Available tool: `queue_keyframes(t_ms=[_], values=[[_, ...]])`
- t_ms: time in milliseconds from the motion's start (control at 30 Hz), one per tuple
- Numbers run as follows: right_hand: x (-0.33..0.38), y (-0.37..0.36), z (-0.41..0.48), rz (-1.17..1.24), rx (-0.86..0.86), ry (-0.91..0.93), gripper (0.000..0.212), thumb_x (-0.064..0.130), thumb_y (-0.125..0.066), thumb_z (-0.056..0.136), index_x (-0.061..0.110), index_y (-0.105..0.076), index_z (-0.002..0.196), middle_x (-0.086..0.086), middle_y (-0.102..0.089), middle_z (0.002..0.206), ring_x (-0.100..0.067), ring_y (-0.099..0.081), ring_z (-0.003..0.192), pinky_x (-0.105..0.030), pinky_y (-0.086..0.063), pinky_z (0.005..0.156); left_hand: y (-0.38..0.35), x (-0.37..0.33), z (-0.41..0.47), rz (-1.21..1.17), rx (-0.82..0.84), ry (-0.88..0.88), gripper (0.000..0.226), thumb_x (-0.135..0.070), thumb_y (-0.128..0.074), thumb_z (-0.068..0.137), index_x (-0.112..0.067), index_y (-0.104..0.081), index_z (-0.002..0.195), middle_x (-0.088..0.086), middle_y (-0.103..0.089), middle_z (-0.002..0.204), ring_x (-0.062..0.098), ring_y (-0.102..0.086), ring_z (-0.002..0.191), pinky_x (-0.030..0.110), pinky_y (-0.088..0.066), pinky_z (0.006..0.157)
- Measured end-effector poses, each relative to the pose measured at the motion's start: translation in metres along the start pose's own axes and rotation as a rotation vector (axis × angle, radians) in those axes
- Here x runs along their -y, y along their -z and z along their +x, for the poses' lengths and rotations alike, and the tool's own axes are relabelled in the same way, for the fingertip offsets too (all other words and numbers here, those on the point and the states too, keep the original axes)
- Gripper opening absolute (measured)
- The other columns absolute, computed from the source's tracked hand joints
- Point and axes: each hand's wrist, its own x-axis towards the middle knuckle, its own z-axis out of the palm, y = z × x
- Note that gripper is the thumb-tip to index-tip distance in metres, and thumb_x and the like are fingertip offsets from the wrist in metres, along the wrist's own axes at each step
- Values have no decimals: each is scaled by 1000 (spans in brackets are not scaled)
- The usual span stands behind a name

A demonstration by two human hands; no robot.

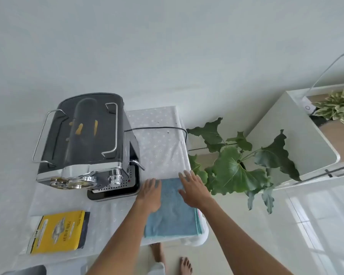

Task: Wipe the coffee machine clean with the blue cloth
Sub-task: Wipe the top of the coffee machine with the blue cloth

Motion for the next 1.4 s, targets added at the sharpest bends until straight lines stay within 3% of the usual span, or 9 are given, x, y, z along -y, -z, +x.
queue_keyframes(t_ms=[200, 300, 467, 633, 700, 833, 1100, 1200, 1400], values=[[3, -16, 4, -30, -73, 23, 58, 32, -47, 106, 11, -28, 157, -13, -32, 158, -32, -23, 152, -43, -16, 126, -7, 8, 5, -95, -92, 9, 58, -19, -49, 98, -5, -27, 150, 15, -37, 145, 31, -34, 136, 39, -26, 117], [2, -15, 12, -18, -104, 2, 48, 23, -50, 104, 12, -39, 150, -13, -43, 145, -33, -40, 139, -42, -25, 121, -3, 11, 9, -105, -125, 34, 43, -19, -52, 99, -7, -42, 139, 12, -47, 132, 27, -46, 123, 35, -37, 109], [-5, -12, 29, 50, -179, -6, 30, 4, -50, 99, 14, -58, 126, -8, -55, 114, -28, -52, 103, -36, -42, 93, 3, 13, 17, -128, -189, 48, 20, -20, -52, 101, -9, -56, 116, 9, -55, 115, 23, -53, 106, 33, -46, 93], [-6, -3, 10, 140, -231, -6, 25, 6, -52, 102, 10, -70, 118, -8, -59, 121, -30, -62, 99, -40, -50, 65, 11, 7, -6, -249, -276, -28, 10, -11, -47, 103, -6, -47, 111, 9, -66, 92, 16, -53, 65, 24, -41, 58], [-3, 3, -5, 141, -274, 42, 30, 4, -52, 101, 15, -68, 125, -6, -70, 105, -29, -60, 97, -35, -41, 61, 14, 7, -23, -316, -358, -57, 7, -13, -48, 103, -9, -49, 108, 6, -66, 82, 14, -50, 56, 22, -39, 50], [6, 15, -48, 151, -437, 112, 58, -9, -69, 85, 20, -66, 136, 1, -58, 71, -20, -44, 69, -30, -27, 50, 19, 4, -64, -523, -554, -89, 24, -24, -51, 101, -21, -64, 121, -1, -70, 90, 14, -65, 75, 29, -53, 62], [16, 42, -111, 164, -607, 268, 61, -10, -70, 85, 23, -65, 136, 3, -57, 78, -21, -49, 72, -32, -42, 44, 43, -12, -142, -761, -768, -110, 34, -14, -72, 87, -18, -70, 121, -28, -62, 77, 0, -58, 69, 17, -47, 63], [29, 64, -120, 189, -661, 316, 57, -7, -69, 89, 24, -66, 136, 4, -60, 80, -20, -50, 73, -31, -45, 46, 64, -13, -164, -841, -873, -65, 33, -19, -76, 82, -17, -72, 114, -22, -63, 68, 0, -54, 62, 8, -37, 59], [74, 121, -124, 296, -760, 491, 50, -1, -64, 95, 29, -67, 135, 10, -62, 82, -18, -50, 75, -32, -47, 51, 110, 16, -210, -904, -1034, -20, 34, -32, -82, 72, -22, -78, 104, -8, -65, 65, 5, -53, 59, 22, -45, 57]])
